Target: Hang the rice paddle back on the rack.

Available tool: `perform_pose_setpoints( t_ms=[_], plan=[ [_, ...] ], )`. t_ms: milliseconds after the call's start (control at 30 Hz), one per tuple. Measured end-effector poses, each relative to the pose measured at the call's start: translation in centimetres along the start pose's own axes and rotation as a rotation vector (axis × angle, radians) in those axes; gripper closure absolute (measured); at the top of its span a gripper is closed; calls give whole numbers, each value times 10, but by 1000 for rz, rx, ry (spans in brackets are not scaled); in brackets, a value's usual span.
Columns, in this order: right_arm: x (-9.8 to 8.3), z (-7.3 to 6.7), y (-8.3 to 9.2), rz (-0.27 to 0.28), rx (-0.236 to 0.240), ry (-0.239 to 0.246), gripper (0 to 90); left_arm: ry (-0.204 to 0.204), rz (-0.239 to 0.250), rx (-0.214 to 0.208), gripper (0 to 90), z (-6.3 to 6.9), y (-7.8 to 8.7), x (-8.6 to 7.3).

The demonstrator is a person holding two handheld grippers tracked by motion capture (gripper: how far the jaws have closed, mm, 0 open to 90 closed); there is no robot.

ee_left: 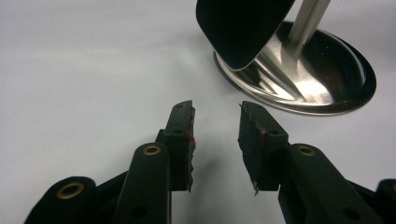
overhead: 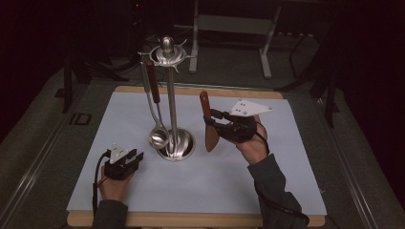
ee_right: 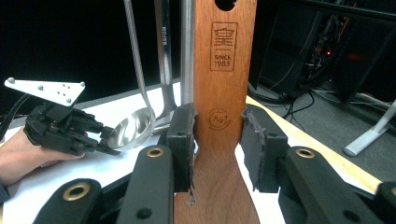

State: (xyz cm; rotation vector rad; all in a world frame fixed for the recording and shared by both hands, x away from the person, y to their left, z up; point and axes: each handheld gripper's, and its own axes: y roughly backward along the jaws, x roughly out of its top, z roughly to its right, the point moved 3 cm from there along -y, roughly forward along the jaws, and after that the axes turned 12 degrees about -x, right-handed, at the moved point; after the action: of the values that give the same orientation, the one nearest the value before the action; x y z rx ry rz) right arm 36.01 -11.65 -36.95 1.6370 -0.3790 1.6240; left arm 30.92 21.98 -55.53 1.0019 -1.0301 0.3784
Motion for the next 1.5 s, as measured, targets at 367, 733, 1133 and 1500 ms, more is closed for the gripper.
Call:
perform_pose_setpoints(
  t_ms=[367, 733, 1133, 1500],
  plan=[
    [7, -2, 0, 10, 2, 9, 663, 1, 1, 0, 656, 0, 0, 0],
    [14, -7, 1, 26, 13, 14, 662, 1, 2, -1, 656, 0, 0, 0],
    [21, -7, 2, 42, 30, -10, 662, 1, 1, 0, 656, 0, 0, 0],
    [30, -10, 3, 62, 42, -13, 662, 2, 0, 1, 656, 0, 0, 0]
  ],
)
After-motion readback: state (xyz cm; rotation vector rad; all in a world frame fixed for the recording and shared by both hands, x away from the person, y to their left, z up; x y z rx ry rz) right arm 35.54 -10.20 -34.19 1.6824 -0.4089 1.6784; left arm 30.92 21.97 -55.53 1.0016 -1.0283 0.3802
